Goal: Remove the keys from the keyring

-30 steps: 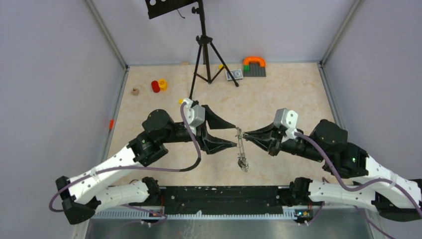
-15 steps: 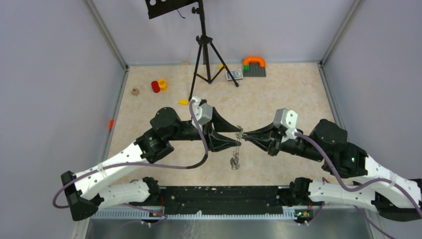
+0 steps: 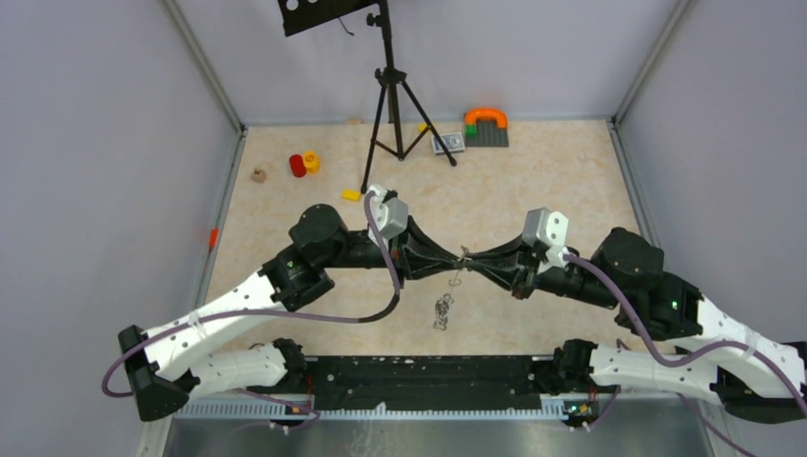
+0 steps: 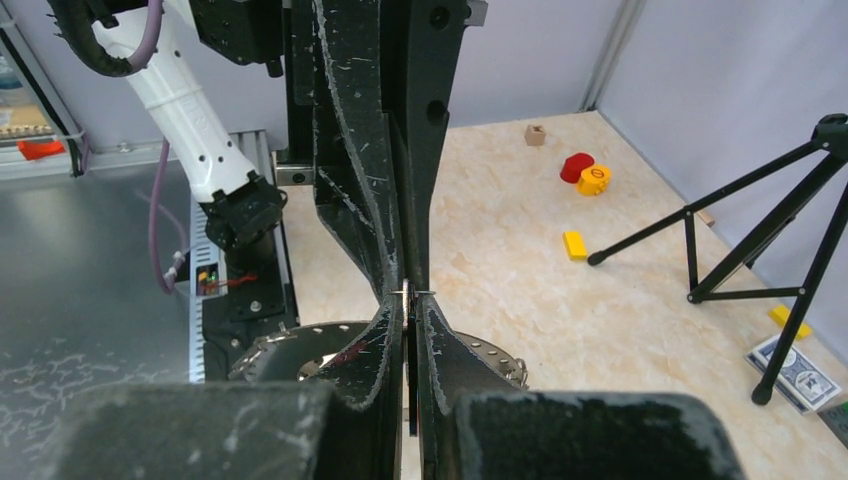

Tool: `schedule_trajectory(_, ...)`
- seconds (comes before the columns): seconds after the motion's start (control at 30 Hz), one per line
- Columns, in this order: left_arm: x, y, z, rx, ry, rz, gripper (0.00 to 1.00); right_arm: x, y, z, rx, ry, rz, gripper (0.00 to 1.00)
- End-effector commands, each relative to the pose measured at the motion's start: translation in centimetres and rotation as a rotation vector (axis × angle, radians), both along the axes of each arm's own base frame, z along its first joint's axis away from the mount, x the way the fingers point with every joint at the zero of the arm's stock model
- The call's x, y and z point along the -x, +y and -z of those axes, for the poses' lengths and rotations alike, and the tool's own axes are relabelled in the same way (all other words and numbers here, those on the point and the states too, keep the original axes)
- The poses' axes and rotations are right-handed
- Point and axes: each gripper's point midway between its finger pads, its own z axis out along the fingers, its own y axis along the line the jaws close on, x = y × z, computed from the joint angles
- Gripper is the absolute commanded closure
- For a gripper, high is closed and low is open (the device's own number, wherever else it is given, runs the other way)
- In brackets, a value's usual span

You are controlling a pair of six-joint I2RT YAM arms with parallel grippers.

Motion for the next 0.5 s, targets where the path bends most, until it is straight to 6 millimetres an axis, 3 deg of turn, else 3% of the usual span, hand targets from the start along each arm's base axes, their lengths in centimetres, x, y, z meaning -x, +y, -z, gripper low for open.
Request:
schedule_trajectory(0.0, 0.3, -0.1, -0.9, 0.021, -0.015, 0.016, 1.00, 0.6, -0.7, -3.7, -0.119, -0.038, -0.014, 1.00)
schedule_trajectory(0.47, 0.3, 0.6, -1.4, 0.013, -0.043, -0.010, 1.00, 1.0, -2.0, -2.6, -0.108, -0.019, -0.008, 1.00)
